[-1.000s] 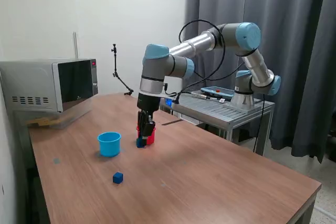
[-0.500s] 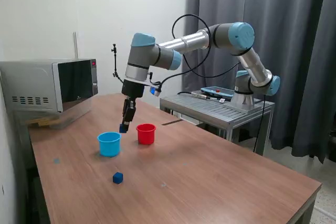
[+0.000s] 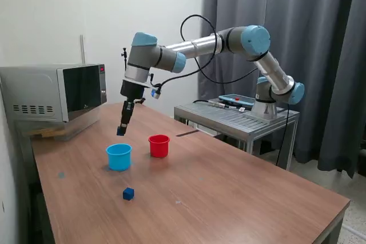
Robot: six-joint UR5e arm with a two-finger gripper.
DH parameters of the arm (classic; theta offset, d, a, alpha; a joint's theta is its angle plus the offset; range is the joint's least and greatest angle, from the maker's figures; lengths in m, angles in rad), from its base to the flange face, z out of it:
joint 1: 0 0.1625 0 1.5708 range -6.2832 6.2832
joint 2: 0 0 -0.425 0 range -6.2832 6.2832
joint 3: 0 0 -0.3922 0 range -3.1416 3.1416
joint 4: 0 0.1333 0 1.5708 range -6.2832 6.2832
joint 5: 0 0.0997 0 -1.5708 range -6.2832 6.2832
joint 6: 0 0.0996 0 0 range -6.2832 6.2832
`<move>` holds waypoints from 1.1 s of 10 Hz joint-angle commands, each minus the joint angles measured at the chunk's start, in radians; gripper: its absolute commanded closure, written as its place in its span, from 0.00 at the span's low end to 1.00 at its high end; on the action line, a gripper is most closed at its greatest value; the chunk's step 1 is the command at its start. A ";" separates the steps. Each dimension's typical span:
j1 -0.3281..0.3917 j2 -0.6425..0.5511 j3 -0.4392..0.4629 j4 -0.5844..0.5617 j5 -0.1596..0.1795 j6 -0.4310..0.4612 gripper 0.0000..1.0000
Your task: Place red objects in the red bin, and blue objects in the blue bin.
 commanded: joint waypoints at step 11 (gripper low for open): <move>-0.080 0.070 0.026 -0.011 -0.020 0.043 1.00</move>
